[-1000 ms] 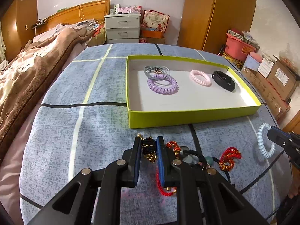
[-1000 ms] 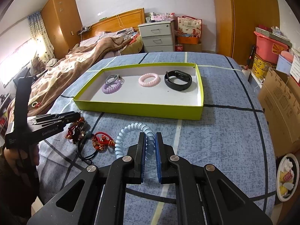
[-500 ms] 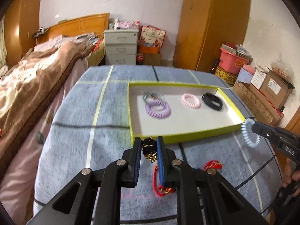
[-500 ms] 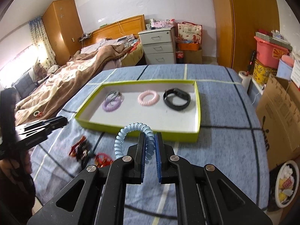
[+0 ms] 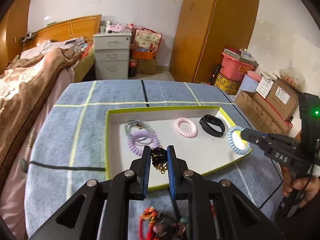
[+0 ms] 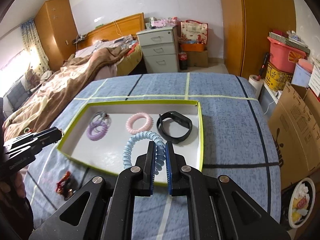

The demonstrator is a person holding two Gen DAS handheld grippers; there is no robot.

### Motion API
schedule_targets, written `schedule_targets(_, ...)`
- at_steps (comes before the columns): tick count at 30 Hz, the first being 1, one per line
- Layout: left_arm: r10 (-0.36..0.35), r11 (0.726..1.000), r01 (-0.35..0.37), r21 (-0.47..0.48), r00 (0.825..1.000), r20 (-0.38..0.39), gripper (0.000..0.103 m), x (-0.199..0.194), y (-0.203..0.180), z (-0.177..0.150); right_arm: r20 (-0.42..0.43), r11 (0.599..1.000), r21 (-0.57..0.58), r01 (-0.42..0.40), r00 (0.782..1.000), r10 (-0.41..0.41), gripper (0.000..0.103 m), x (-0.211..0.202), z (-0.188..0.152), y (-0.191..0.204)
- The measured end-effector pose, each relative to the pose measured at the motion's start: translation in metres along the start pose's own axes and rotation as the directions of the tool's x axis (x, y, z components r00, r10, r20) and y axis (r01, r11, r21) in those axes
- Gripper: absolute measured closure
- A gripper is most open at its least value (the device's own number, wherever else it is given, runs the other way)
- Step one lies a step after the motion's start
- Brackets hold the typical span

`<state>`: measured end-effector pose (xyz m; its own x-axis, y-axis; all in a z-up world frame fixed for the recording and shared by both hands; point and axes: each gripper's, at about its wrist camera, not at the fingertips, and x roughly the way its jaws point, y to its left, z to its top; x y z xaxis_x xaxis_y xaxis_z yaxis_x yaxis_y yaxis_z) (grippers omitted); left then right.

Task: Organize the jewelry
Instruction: 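Grasp the red-gold ornament with the left tool while the right tool carries the blue coil to the tray, then lower the gold-black charm into the tray with the left tool while the right tool releases the blue coil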

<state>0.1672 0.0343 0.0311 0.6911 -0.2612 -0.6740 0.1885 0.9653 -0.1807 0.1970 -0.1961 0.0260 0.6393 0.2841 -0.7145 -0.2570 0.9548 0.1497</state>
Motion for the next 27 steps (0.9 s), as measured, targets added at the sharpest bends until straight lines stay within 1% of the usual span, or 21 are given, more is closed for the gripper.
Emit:
schedule_targets(3, -0.025, 1.0, 0.025, 0.006, 1.0, -0.016, 0.086, 0.013, -0.008, 0.005, -0.023, 1.0, -0.004, 0.015, 1.0, -0.015, 0.093, 0.011, 0.001, -0.005)
schedule_targets(9, -0.039, 0.998, 0.042, 0.036, 0.997, -0.063, 0.086, 0.043, -0.022, 0.015, -0.057, 1.0, -0.001, 0.022, 0.998, -0.022, 0.093, 0.027, -0.002, -0.016)
schedule_targets(11, -0.032, 0.999, 0.035, 0.034, 0.996, -0.078, 0.086, 0.052, -0.022, 0.018, -0.071, 1.0, 0.002, 0.031, 0.997, -0.031, 0.093, 0.032, -0.002, -0.018)
schedule_targets(15, -0.049, 0.998, 0.053, 0.031, 0.994, -0.1, 0.086, 0.066, -0.024, 0.02, -0.081, 0.998, -0.024, 0.052, 0.995, -0.054, 0.093, 0.037, -0.002, -0.02)
schedule_targets(17, -0.037, 0.999, 0.041, 0.028, 0.992, -0.124, 0.086, 0.075, -0.025, 0.021, -0.091, 0.998, -0.029, 0.061, 0.994, -0.063, 0.093, 0.04, -0.002, -0.021)
schedule_targets(20, -0.041, 0.998, 0.046, 0.033, 0.991, -0.127, 0.086, 0.079, -0.026, 0.022, -0.089, 0.997, -0.039, 0.074, 0.993, -0.077, 0.093, 0.041, -0.002, -0.023)
schedule_targets(22, -0.037, 0.998, 0.042, 0.036, 0.989, -0.143, 0.086, 0.085, -0.027, 0.023, -0.1, 0.996, -0.045, 0.072, 0.992, -0.077, 0.093, 0.043, -0.002, -0.023)
schedule_targets(27, -0.031, 0.999, 0.037, 0.038, 0.987, -0.156, 0.086, 0.09, -0.027, 0.024, -0.11, 0.997, -0.049, 0.067, 0.991, -0.072, 0.093, 0.043, -0.003, -0.022)
